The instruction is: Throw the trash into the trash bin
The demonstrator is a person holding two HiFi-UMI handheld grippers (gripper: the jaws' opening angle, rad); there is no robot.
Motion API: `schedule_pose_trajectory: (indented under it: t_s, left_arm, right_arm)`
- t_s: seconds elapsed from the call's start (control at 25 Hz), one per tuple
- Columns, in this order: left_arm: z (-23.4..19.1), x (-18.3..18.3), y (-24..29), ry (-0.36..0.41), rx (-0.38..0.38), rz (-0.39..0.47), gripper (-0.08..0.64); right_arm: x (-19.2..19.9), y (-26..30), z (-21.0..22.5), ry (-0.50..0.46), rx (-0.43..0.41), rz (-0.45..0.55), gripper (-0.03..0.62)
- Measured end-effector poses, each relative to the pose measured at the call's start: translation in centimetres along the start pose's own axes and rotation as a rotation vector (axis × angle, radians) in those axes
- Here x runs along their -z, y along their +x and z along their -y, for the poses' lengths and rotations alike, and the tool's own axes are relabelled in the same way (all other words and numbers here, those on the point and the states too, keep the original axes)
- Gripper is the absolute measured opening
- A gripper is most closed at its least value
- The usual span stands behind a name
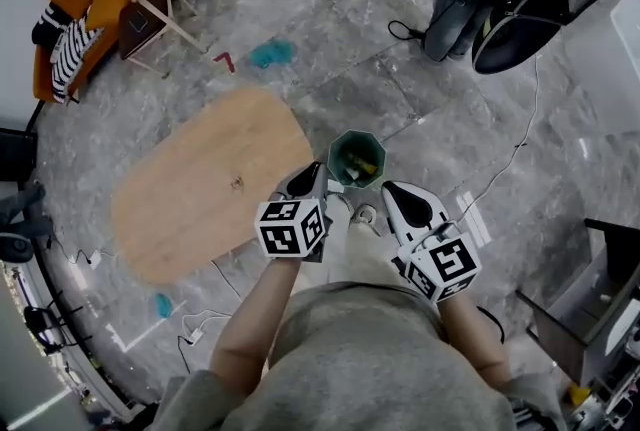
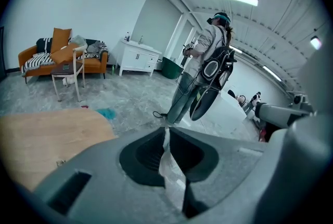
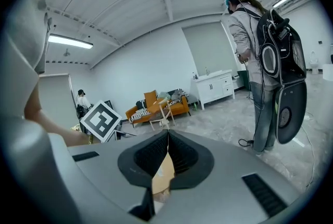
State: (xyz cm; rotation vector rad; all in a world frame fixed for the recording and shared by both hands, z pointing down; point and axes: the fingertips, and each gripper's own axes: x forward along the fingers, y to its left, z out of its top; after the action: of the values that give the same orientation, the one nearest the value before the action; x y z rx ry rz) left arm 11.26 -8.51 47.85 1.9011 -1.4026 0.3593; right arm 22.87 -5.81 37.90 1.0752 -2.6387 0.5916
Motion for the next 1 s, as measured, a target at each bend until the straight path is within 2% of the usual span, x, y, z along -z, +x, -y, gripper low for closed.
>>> schedule_pose_trajectory:
  t_s: [0.6,1.0]
  left_arm:
    - [-1.8,2.3,4.2,-0.022,0.039,-0.044,0.034]
    - [-3.4,5.9,8.8,-0.032,0.048,-0.089,0.034]
  right_arm:
    - [3.9,3.0,1.4,0.061,0.047,-0.053,0.009]
    - [7.9,4.5,3.0,0.104,0.066,-0.087,0.009]
